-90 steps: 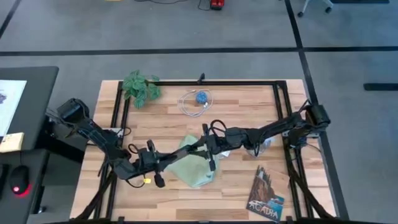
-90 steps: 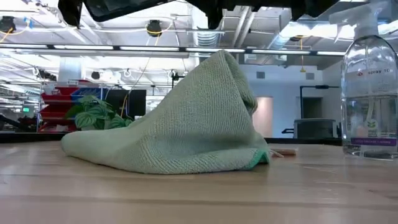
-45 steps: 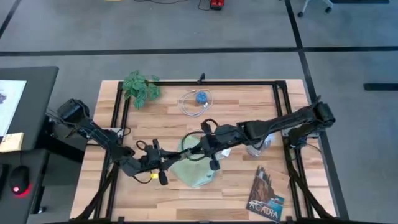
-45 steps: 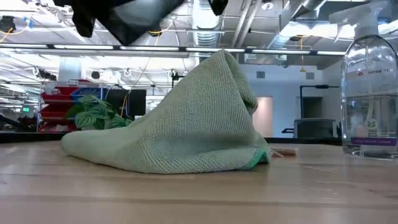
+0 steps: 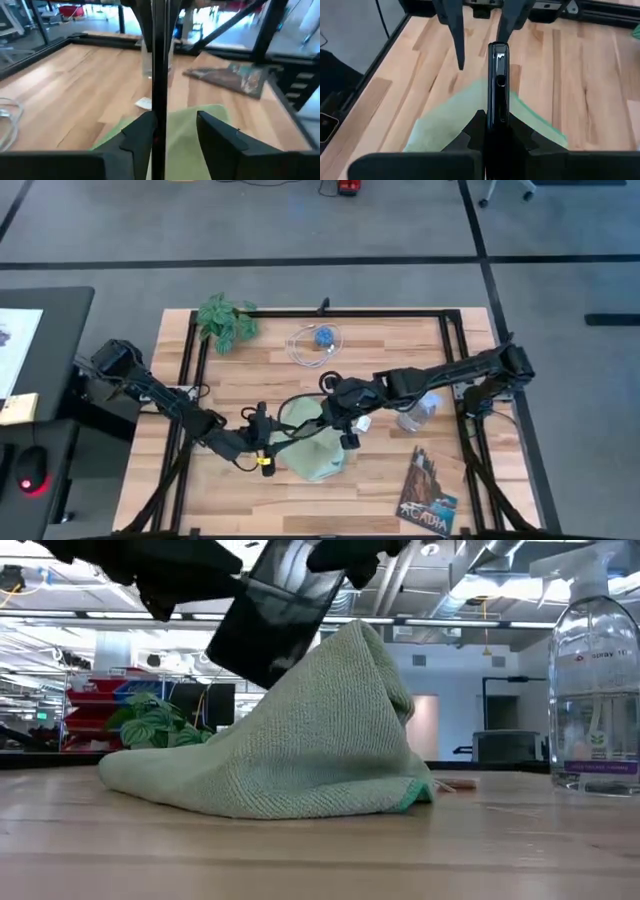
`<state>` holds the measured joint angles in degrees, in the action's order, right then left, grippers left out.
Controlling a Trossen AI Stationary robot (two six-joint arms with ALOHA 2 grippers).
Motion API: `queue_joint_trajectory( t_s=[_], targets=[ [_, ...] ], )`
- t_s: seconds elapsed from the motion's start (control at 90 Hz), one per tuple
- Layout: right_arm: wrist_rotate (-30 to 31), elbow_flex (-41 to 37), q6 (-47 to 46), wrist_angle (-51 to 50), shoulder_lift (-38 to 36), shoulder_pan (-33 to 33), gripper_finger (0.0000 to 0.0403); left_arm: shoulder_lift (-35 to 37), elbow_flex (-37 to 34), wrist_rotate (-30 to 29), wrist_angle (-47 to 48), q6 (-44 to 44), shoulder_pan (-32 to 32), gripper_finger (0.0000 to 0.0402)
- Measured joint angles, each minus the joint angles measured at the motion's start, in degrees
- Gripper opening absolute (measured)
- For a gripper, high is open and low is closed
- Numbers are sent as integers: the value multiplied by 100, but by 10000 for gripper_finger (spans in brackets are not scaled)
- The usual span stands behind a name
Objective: Apply microfiber cloth
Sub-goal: Wipe the front of the phone with the light green microfiber cloth
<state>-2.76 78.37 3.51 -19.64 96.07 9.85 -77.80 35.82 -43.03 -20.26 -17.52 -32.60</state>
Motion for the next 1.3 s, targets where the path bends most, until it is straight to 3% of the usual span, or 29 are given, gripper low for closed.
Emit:
queue_joint_trajectory(
  t_s=[0.267, 0.4, 0.578, 0.733, 0.822, 1.189, 1.3],
  targets=[
    [-47, 303, 216, 17, 257, 50, 20, -7, 552, 368, 1212, -24, 346, 145],
    [-24, 311, 256, -2, 267, 63, 20, -7, 579, 456, 1390, -41, 356, 134],
    [-18, 313, 256, 4, 267, 61, 20, -7, 579, 538, 1544, -167, 356, 94],
    [15, 313, 256, -7, 267, 61, 20, -181, 581, 536, 1526, -242, 375, 36],
    [47, 311, 245, -70, 267, 61, 20, -397, 581, 307, 1375, -260, 376, 11],
    [402, 311, 280, -12, 271, 179, 20, -645, 585, -640, 1155, -308, 42, 5],
    [476, 311, 224, 104, 268, 205, 58, -647, 581, -840, 1150, -360, -33, 4]
  ],
)
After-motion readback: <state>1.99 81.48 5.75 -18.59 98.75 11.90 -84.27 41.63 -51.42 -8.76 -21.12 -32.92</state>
